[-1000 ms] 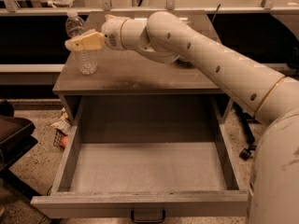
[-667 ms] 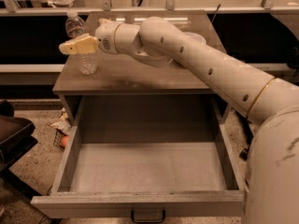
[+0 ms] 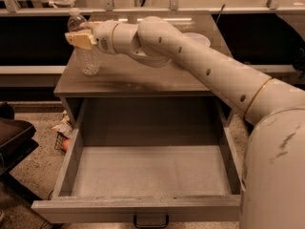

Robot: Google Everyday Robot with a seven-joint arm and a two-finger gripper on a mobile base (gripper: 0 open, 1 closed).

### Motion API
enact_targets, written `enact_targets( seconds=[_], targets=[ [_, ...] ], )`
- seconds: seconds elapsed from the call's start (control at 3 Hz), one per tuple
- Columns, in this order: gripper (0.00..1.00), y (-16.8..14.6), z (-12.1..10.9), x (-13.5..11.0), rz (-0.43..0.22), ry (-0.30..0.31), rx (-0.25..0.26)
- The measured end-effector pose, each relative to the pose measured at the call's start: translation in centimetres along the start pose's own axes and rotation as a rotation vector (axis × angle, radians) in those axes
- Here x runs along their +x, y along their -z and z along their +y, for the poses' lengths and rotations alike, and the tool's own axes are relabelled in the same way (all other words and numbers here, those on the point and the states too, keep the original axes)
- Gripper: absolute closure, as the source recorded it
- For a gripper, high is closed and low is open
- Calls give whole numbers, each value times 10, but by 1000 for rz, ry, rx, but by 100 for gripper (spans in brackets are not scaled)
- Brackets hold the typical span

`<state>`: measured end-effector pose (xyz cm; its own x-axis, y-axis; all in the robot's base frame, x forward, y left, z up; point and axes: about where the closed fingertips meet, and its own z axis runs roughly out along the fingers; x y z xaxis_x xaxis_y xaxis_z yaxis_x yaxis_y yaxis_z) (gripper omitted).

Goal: Place water bottle into top drawer

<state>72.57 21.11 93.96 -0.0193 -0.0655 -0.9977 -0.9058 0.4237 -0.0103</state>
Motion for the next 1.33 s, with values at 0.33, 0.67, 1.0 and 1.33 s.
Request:
enact_targets(
  seconds=[0.33,0.67,1.0,1.33],
  targets=[
    [88,-2,1,-2,-9,-3,-5],
    [100,-2,0,-7,-34,-8,-9],
    [100,28,11,-47,-98,51,-3],
    [100,75,42,-83,-154,130,0]
  ],
)
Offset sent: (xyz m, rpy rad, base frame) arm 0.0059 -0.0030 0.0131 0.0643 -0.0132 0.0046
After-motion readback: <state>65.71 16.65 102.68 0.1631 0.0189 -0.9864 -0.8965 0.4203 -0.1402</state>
